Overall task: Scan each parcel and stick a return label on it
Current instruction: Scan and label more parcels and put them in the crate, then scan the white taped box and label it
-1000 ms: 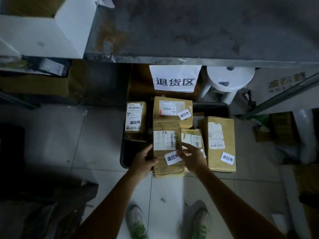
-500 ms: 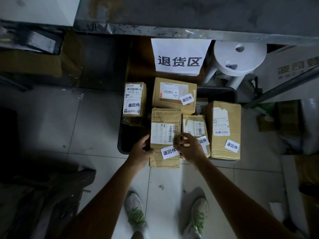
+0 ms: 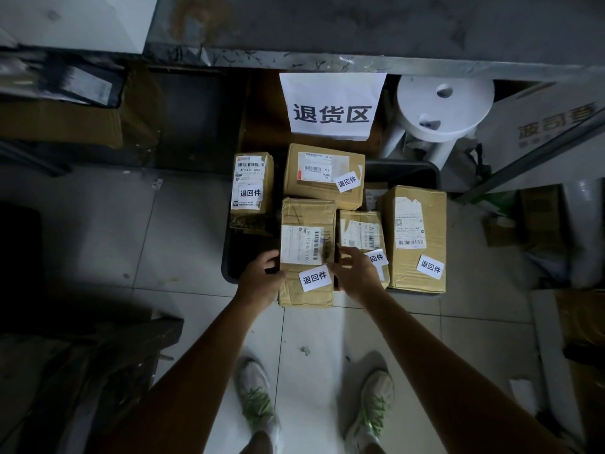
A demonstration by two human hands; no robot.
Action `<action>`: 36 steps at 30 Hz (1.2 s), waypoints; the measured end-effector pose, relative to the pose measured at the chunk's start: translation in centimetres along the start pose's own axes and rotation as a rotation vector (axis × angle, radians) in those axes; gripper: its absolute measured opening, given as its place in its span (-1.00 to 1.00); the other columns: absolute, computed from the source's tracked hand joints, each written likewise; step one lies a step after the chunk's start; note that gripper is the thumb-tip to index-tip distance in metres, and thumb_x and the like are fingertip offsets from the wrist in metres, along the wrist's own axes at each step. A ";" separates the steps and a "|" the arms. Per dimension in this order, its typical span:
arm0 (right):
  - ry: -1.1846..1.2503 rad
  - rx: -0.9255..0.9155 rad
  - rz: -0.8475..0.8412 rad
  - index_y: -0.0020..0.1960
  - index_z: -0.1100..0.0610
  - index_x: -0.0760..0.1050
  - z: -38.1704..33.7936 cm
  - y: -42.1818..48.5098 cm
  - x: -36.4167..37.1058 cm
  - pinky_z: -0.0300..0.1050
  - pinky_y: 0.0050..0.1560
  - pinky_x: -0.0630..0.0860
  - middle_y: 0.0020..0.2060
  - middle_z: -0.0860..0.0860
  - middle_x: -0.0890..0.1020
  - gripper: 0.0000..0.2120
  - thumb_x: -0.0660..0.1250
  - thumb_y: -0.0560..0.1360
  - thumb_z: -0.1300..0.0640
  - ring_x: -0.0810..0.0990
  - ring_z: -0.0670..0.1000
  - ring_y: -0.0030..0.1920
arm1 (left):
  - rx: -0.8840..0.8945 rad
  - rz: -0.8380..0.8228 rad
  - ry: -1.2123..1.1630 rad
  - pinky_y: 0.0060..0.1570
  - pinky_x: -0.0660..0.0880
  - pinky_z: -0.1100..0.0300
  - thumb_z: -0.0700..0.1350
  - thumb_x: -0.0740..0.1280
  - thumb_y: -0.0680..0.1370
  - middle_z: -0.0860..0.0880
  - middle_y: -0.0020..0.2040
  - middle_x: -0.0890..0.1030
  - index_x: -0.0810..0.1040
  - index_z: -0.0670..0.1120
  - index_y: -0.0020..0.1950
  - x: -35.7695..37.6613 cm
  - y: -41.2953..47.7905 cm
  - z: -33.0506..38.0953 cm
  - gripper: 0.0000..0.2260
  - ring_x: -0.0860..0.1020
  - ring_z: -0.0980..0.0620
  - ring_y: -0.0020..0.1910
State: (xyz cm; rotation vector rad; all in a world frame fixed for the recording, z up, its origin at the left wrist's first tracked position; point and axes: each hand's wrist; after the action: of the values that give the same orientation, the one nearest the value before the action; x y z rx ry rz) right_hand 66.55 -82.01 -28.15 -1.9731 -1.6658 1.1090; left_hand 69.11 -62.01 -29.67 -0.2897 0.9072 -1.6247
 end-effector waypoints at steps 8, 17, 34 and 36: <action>-0.564 -0.094 -0.127 0.40 0.13 0.41 -5.9 -6.9 -8.8 -0.05 0.19 0.49 0.27 0.14 0.57 -0.53 0.35 0.56 -0.03 0.54 0.14 0.24 | 0.167 -0.091 0.659 0.03 0.51 0.16 -0.06 0.31 0.59 -0.06 0.30 0.55 0.44 0.02 0.39 -4.1 -8.1 8.6 -0.64 0.55 -0.01 0.16; -0.713 -0.197 0.131 0.38 0.10 0.42 -21.7 -23.0 -26.6 -0.13 0.10 0.41 0.25 0.13 0.57 -0.57 0.30 0.58 -0.07 0.54 0.14 0.24 | 0.555 -0.110 1.003 0.20 0.48 0.08 -0.03 0.31 0.56 -0.09 0.36 0.50 0.44 0.05 0.40 -4.5 -22.1 33.2 -0.61 0.53 -0.09 0.23; -0.500 0.007 0.794 0.28 0.15 0.52 -11.4 -60.0 -55.1 -0.18 0.01 0.40 0.22 0.13 0.58 -0.62 0.30 0.57 -0.05 0.55 0.18 0.20 | 1.315 -0.391 1.264 0.16 0.49 0.05 0.02 0.30 0.60 -0.09 0.33 0.49 0.41 0.04 0.42 22.2 -55.1 55.2 -0.61 0.51 -0.11 0.22; -0.539 0.044 0.864 0.27 0.12 0.52 -7.0 -64.0 -57.6 -0.18 -0.08 0.37 0.22 0.13 0.58 -0.62 0.30 0.56 -0.08 0.56 0.18 0.18 | 1.374 -0.440 1.287 0.13 0.50 0.07 0.04 0.30 0.59 -0.06 0.30 0.52 0.42 0.06 0.40 27.4 -59.4 53.8 -0.62 0.52 -0.08 0.19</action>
State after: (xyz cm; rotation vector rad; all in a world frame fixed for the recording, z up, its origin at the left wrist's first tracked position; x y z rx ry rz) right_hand 27.32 -117.69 40.04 -2.5915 -0.9020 2.0903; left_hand 52.50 -108.25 39.32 1.7606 0.3397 -2.4241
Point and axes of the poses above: each hand's wrist, its own y-axis towards the middle knuckle, its own x-axis out of the palm, z = x × y
